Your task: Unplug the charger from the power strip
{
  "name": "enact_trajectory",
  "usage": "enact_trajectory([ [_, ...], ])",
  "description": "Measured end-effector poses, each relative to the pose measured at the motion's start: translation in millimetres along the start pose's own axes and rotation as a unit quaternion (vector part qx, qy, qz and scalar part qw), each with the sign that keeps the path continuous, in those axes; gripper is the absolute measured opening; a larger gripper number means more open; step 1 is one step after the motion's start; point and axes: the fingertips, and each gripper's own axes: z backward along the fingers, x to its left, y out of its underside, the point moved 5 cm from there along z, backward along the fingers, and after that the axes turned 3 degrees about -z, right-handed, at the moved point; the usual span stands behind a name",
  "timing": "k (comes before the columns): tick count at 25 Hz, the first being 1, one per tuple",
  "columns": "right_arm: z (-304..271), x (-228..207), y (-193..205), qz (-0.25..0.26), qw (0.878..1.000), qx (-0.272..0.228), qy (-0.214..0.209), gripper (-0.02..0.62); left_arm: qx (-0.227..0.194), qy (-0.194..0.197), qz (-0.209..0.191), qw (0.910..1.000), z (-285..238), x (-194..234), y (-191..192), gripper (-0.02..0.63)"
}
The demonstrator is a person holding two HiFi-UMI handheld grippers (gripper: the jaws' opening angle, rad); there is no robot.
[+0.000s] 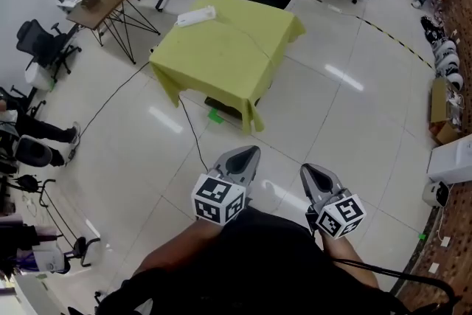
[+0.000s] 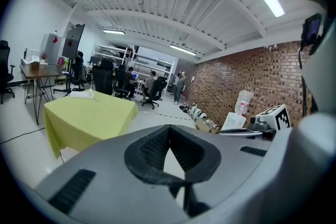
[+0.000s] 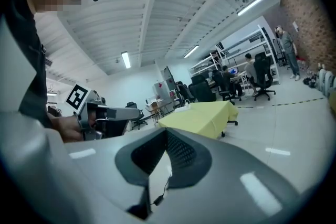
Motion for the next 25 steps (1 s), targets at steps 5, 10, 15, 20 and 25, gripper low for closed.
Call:
enact_trajectory([
  [5, -55, 6, -21, 0.018, 1.0, 0.008, 0.018, 0.002, -0.025, 0.012, 0.006, 0.9996, -8, 60, -22, 0.006],
  [10, -130, 27, -44, 0.034, 0.999, 0.013, 0.022, 0.003, -0.038, 0.015, 0.007, 0.9991, 2, 137, -44, 0.006],
  [15, -208, 54, -60, 0.038, 0.999, 0.018, 0.012, 0.002, -0.042, -0.001, 0.019, 0.9989, 24, 215, -56, 0.006],
  [20, -272, 83, -64, 0.053, 0.998, 0.037, -0.022, 0.002, -0.049, -0.04, 0.029, 0.9976, 48, 280, -61, 0.006],
  [25, -324, 99, -65, 0.062, 0.995, 0.062, -0.053, 0.003, -0.06, -0.084, 0.054, 0.9932, 70, 329, -60, 0.006],
])
